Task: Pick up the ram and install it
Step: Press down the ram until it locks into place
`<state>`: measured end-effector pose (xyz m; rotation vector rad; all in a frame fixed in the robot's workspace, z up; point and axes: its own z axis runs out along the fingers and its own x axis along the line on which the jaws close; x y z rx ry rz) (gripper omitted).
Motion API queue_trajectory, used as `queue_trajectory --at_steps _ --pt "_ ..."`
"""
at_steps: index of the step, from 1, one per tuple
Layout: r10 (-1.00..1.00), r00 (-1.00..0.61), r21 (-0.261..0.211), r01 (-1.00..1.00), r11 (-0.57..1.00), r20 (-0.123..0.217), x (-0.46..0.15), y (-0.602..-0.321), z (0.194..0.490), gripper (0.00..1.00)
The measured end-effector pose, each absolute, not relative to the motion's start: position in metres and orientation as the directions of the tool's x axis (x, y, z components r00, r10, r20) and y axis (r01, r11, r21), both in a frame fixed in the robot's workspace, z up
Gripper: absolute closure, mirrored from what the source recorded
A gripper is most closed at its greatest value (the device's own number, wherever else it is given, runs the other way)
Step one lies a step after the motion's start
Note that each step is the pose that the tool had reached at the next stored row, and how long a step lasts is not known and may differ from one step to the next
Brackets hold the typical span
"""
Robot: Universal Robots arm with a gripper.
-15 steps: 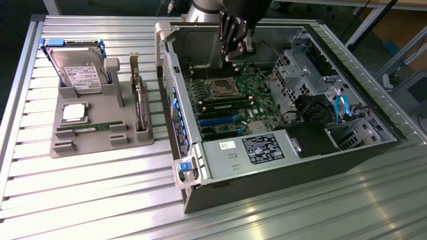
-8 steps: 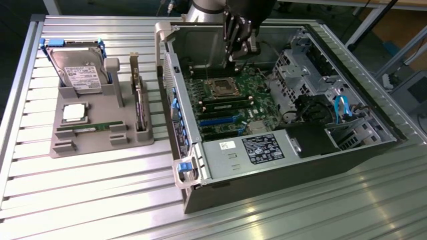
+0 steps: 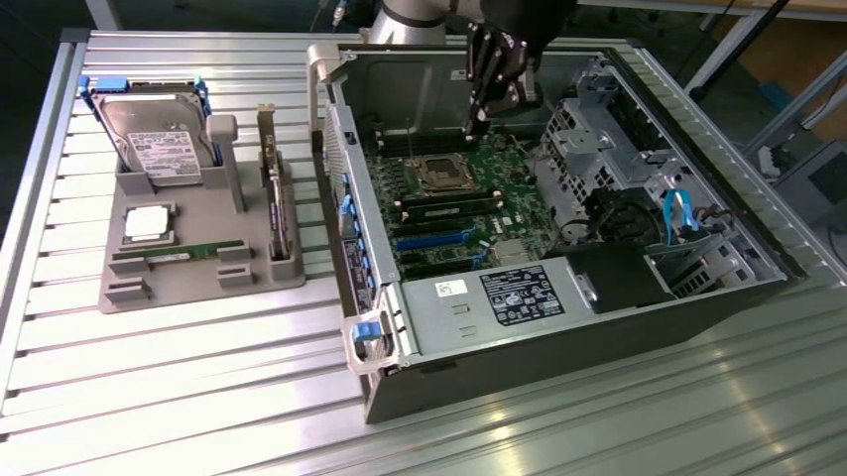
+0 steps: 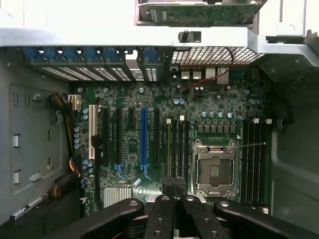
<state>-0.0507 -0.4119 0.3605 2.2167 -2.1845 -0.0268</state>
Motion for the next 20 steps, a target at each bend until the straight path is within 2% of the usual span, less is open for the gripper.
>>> queue_trajectory --at_steps 8,20 --pt "-1.000 0.015 0.033 -0.999 -0.014 0.008 -0.027 -0.412 0.360 0.90" --pt "-1.000 0.015 0.033 -0.999 -0.014 0.008 -0.025 -0.412 0.360 0.90"
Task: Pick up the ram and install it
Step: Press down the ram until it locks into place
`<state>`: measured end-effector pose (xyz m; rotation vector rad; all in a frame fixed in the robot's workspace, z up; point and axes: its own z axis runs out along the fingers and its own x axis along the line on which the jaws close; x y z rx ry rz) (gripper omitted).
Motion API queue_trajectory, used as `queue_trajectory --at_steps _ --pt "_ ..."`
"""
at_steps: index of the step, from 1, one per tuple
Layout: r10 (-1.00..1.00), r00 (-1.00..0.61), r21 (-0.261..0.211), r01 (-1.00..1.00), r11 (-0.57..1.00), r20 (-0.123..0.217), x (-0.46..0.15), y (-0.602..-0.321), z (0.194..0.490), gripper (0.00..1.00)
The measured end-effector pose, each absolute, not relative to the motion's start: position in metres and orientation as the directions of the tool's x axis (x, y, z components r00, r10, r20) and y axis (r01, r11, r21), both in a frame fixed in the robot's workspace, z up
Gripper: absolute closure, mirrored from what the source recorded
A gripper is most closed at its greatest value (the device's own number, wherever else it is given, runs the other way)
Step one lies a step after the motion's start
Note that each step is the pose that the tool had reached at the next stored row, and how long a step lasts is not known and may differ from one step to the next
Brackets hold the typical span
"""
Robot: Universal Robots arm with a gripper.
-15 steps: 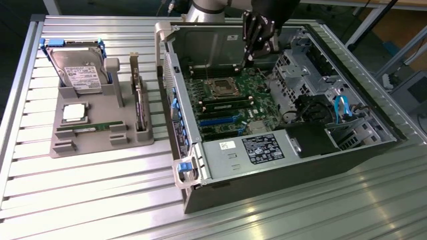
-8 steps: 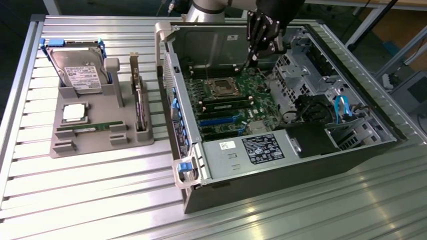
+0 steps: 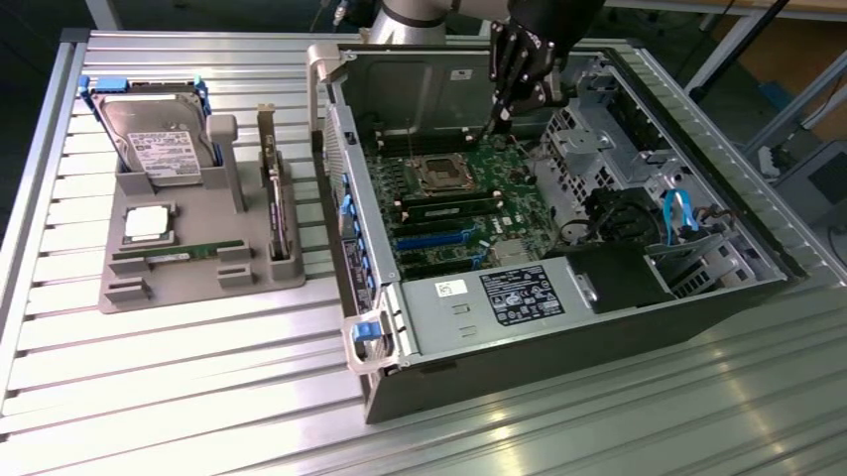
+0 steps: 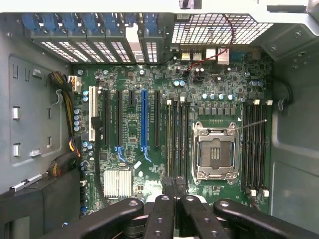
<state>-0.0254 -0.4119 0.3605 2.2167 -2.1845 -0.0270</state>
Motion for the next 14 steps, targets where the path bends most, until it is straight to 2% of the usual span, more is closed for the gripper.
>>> queue_trajectory --at_steps 6,14 --pt "-1.000 0.009 0.033 -0.999 -0.009 0.008 -0.0254 -0.4119 0.3605 0.90" --pt "-0.993 -0.115 0.033 -0.993 0.115 0.008 -0.0254 -0.4119 0.3603 0.90"
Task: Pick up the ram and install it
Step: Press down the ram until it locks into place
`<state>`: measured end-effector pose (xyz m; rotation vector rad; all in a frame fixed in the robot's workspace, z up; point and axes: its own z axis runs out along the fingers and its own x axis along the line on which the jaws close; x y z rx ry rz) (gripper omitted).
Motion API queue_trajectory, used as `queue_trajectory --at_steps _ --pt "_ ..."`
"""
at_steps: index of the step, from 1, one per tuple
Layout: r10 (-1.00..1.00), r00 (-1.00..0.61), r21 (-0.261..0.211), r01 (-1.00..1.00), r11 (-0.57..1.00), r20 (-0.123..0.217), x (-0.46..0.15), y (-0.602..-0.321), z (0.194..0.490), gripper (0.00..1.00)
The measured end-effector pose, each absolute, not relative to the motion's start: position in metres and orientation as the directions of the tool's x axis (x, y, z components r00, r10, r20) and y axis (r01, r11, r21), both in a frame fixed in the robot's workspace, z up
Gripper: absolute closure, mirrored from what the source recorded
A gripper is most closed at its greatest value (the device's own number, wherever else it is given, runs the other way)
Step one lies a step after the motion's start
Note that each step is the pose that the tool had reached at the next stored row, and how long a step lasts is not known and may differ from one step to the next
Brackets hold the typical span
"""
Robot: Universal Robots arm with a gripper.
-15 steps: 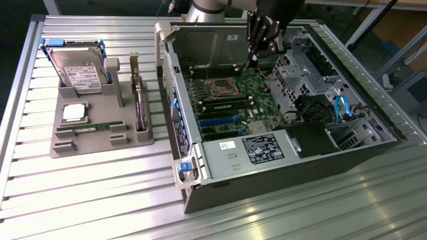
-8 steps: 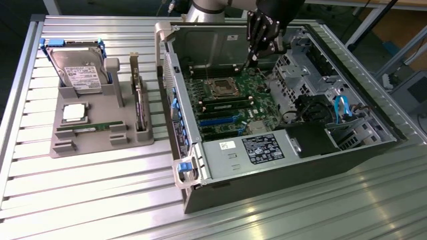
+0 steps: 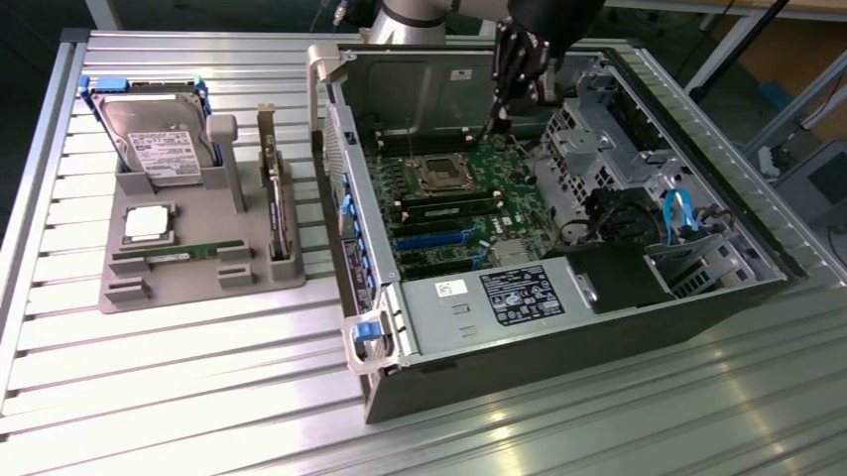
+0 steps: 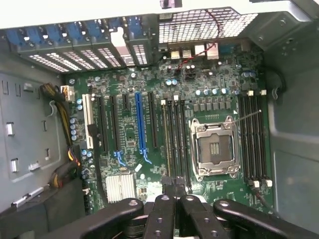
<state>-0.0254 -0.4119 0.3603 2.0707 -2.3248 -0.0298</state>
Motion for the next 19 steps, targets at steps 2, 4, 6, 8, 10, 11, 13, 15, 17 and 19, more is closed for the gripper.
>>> queue_trajectory --at_steps 2,4,6,8,10,11,13,15,17,19 --pt "-0.989 -0.146 0.033 -0.989 0.146 0.008 -0.0254 -0.4119 0.3602 0.90" --pt "-0.983 -0.184 0.033 -0.982 0.184 0.008 -0.0254 -0.4119 0.3600 0.90" --pt "-0.978 -0.210 0.033 -0.977 0.210 0.008 -0.0255 -0.4119 0.3600 0.90" --pt "-0.971 -0.237 0.033 -0.971 0.238 0.008 -0.0254 -0.4119 0.3600 0.90" --pt "-0.964 -0.264 0.033 -0.964 0.264 0.008 -0.0254 -0.4119 0.3599 0.90" --pt "-0.959 -0.282 0.033 -0.959 0.283 0.008 -0.0254 -0.4119 0.3599 0.90" --pt "-0.951 -0.310 0.033 -0.950 0.310 0.008 -0.0254 -0.4119 0.3598 0.90" --pt "-0.931 -0.366 0.033 -0.930 0.366 0.008 -0.0254 -0.4119 0.3596 0.90" --pt "-0.914 -0.406 0.033 -0.913 0.406 0.008 -0.0254 -0.4119 0.3595 0.90" --pt "-0.902 -0.432 0.033 -0.901 0.432 0.008 -0.0254 -0.4119 0.3594 0.90"
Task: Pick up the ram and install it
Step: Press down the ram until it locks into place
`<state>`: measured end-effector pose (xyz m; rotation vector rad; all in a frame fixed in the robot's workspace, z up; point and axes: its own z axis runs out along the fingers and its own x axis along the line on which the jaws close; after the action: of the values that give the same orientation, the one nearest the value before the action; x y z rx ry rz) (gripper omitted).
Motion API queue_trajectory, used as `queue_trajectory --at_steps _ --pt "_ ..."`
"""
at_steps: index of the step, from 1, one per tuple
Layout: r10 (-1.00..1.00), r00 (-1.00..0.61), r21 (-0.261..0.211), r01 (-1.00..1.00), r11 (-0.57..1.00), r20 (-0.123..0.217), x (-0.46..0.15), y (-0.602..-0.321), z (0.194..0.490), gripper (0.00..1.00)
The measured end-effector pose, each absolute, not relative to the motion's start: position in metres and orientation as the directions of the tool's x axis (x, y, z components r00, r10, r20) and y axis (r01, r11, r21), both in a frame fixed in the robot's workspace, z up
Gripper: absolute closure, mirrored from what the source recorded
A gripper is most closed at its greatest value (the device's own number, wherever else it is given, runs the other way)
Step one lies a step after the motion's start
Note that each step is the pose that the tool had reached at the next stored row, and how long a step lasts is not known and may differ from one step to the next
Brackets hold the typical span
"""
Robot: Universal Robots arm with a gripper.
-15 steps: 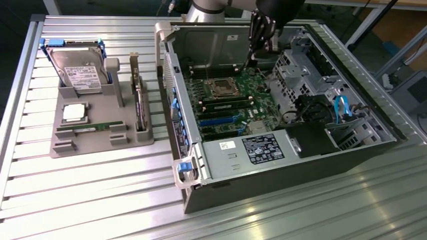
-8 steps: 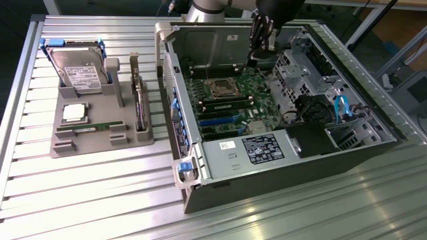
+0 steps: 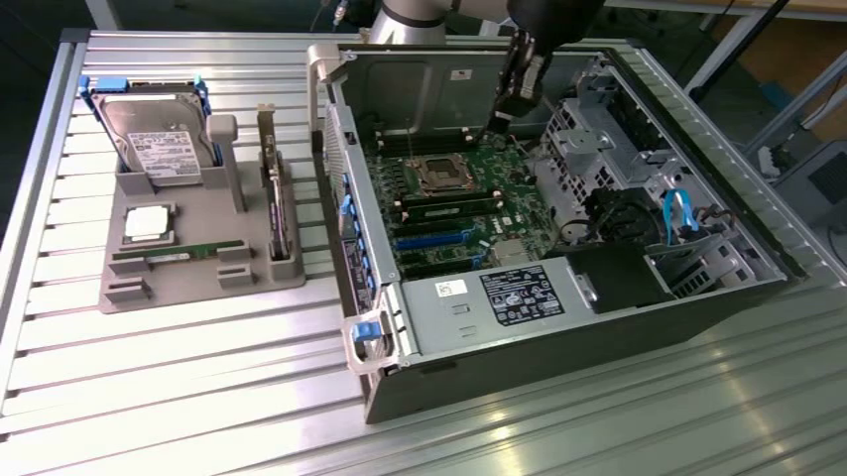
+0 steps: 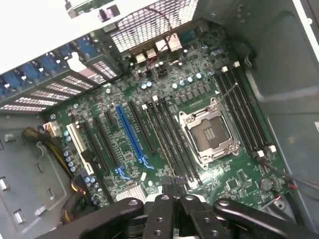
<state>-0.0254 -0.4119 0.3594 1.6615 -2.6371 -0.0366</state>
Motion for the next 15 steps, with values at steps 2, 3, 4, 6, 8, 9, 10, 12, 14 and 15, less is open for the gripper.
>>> queue_trajectory --at_steps 2,3,4,6,8,9,10,12,14,15 --pt "-0.887 -0.461 0.033 -0.887 0.461 0.008 -0.0254 -0.4119 0.3592 0.90" --pt "-0.880 -0.475 0.033 -0.880 0.475 0.008 -0.0254 -0.4119 0.3591 0.90" --pt "-0.869 -0.495 0.033 -0.868 0.495 0.008 -0.0254 -0.4119 0.3590 0.90" --pt "-0.830 -0.558 0.033 -0.829 0.558 0.008 -0.0254 -0.4119 0.3586 0.90" --pt "-0.792 -0.611 0.033 -0.791 0.611 0.008 -0.0254 -0.4119 0.3583 0.90" --pt "-0.778 -0.628 0.033 -0.778 0.628 0.008 -0.0254 -0.4119 0.3582 0.90" --pt "-0.768 -0.640 0.033 -0.768 0.640 0.008 -0.0254 -0.4119 0.3581 0.90" --pt "-0.730 -0.683 0.033 -0.730 0.683 0.008 -0.0254 -0.4119 0.3578 0.90" --pt "-0.692 -0.722 0.033 -0.691 0.722 0.008 -0.0254 -0.4119 0.3575 0.90" --pt "-0.670 -0.742 0.033 -0.670 0.742 0.008 -0.0254 -0.4119 0.3573 0.90"
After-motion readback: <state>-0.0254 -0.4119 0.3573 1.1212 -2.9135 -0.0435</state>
